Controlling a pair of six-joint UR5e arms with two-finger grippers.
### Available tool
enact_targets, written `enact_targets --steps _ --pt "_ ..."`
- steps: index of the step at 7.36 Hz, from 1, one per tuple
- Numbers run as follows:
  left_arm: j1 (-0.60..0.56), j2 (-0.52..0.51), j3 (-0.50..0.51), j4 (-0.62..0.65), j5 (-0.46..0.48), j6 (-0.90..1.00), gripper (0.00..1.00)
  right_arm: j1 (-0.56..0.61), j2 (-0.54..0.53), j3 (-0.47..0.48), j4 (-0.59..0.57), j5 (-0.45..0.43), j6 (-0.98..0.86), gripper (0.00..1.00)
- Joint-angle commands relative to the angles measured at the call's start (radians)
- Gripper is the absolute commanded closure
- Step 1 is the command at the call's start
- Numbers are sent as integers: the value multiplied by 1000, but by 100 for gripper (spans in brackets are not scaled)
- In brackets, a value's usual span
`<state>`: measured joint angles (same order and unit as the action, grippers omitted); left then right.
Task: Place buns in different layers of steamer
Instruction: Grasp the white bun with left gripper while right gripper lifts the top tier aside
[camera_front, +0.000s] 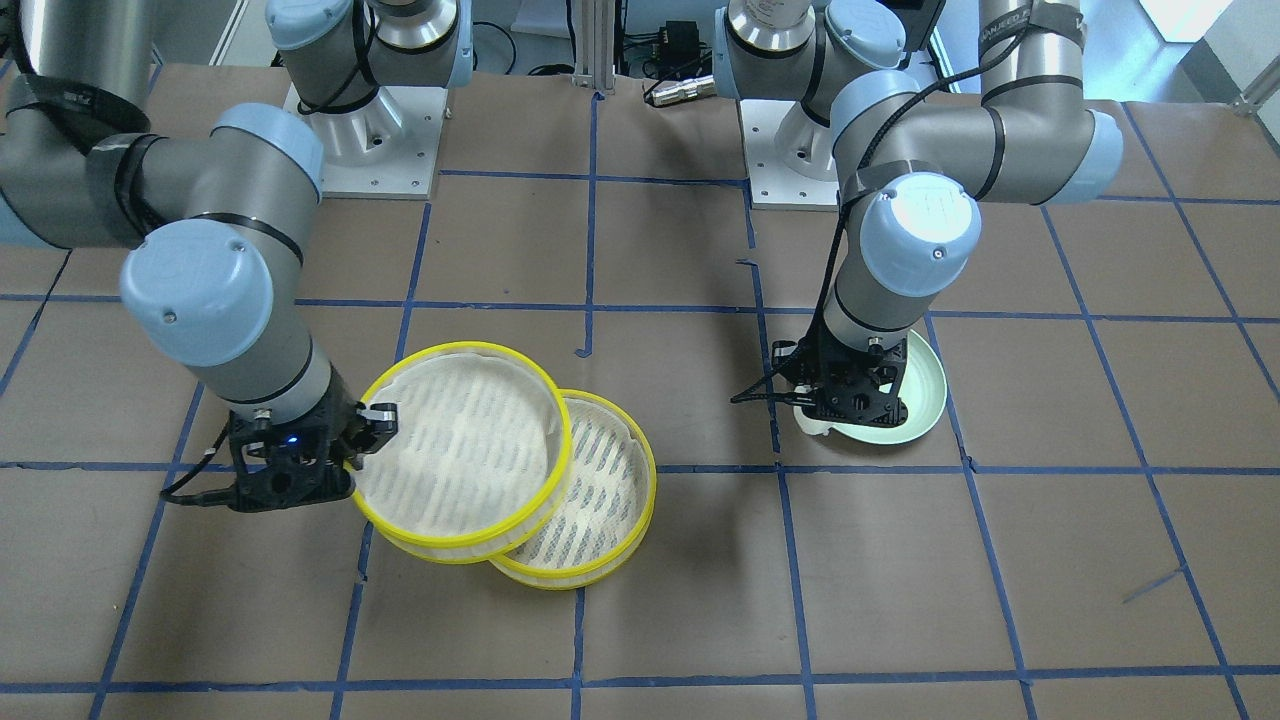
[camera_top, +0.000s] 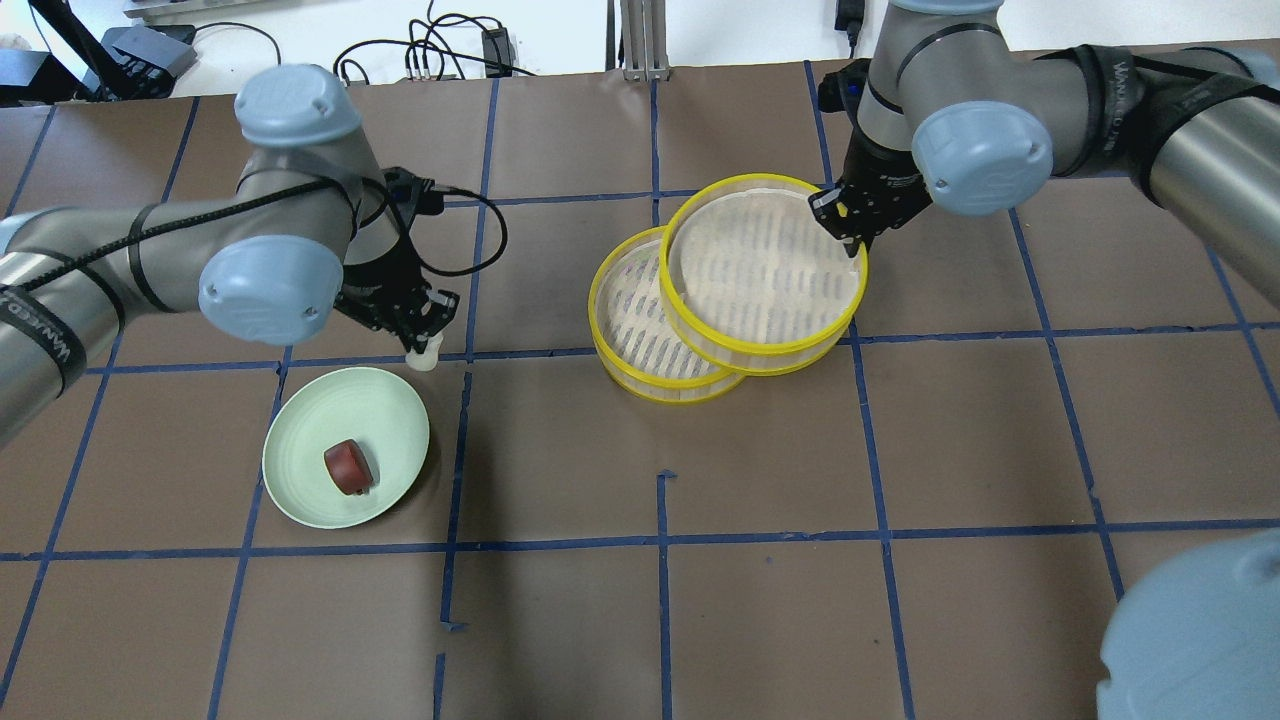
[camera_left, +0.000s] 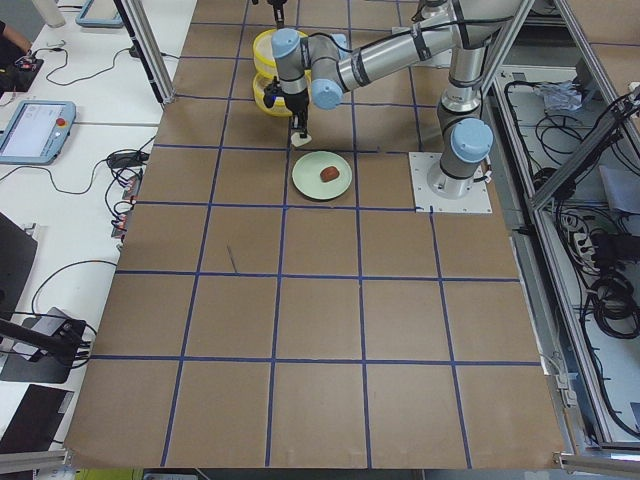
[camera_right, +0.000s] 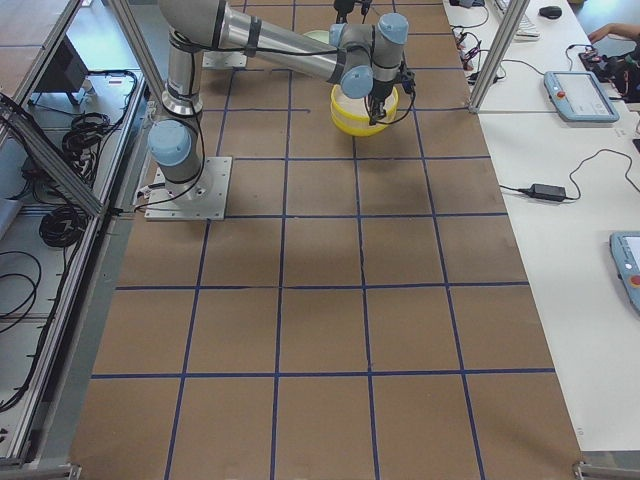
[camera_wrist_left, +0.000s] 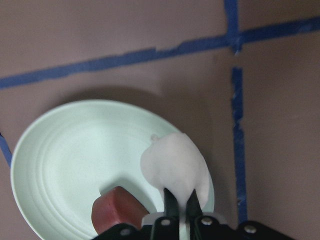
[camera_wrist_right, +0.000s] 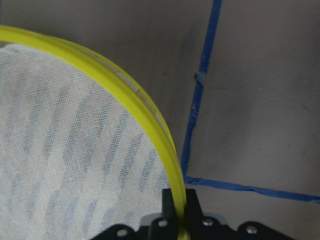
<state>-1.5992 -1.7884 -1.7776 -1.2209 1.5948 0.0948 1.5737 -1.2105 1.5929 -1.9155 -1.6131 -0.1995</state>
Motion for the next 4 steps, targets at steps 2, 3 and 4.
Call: enact_targets --steps 2,3,4 --pt "-135 -72 129 71 -241 -348 92 -99 52 4 -31 -172 -194 92" --pt "-195 -118 129 155 -259 -500 92 -113 48 4 -31 -176 -218 92" --pt "-259 -164 129 260 -260 -676 90 -115 48 9 -28 -176 -238 92"
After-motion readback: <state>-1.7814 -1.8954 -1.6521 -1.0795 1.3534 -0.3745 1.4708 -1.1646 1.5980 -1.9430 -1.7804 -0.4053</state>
